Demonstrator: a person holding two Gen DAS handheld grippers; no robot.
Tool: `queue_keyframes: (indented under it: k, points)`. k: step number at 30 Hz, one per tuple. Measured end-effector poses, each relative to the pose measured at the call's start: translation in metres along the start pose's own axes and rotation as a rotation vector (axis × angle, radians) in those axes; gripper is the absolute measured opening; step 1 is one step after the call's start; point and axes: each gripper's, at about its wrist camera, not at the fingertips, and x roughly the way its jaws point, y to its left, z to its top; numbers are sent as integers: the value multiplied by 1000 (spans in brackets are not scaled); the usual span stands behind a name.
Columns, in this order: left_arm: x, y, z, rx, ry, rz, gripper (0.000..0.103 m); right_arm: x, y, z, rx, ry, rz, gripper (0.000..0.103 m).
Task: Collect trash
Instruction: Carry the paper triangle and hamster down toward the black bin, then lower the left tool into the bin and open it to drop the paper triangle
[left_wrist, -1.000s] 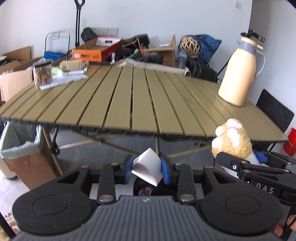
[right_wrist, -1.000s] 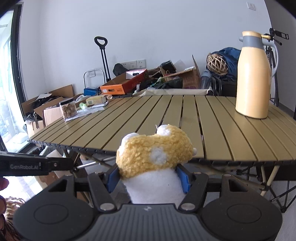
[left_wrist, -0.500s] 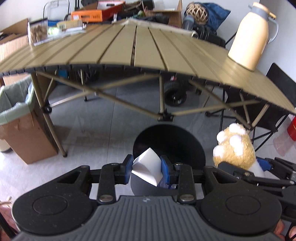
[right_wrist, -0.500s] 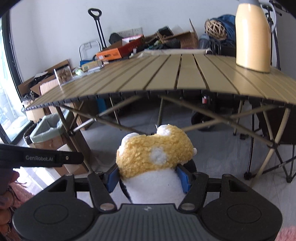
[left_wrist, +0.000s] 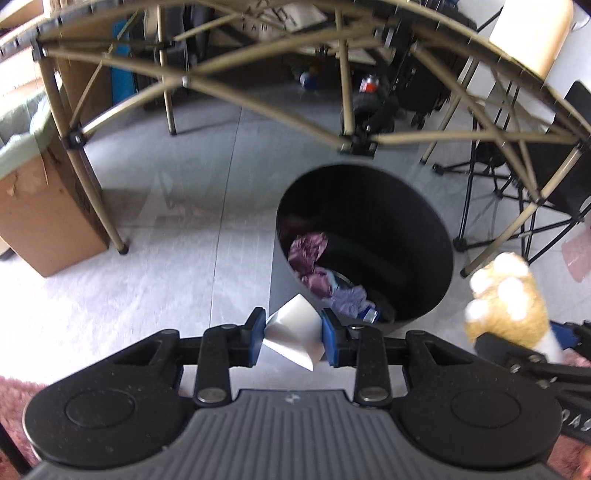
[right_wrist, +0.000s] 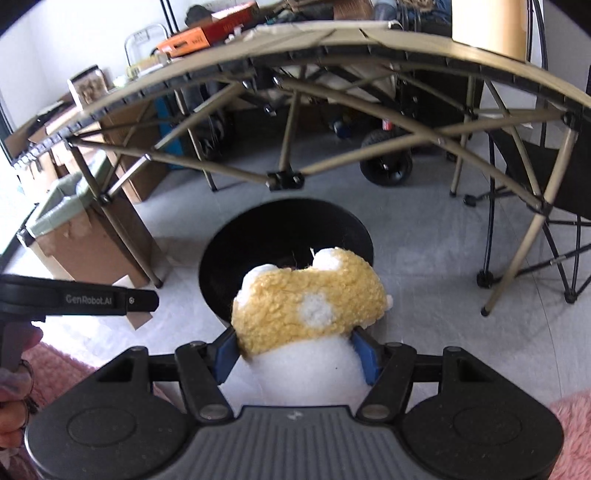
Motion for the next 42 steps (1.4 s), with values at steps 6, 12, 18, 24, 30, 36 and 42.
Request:
queue_keyframes:
  k: [6,12,18,24,30,36,42]
  points:
    - [18,-3,-4,30,24,6,33,19,-19,-5,42,41,-31,63]
    - [30,2,-2,15,49,26,33,32,-35,-3,83,61,-62,63]
    - [35,2,2,9,56,32,33,33,-46,3,117,44,-80,63]
    - [33,-1,14,-4,39,13,33,33,-59,7,158,34,-92,63]
    - [37,-20,31,21,22,4,33,39,-72,17,199,30,-111,63]
    - [49,-43,49,61,15,-12,33,41,-86,33,229,-4,-121,63]
    - [66,-60,63,83,19,-14,33,47,-98,38,257,-6,-118,63]
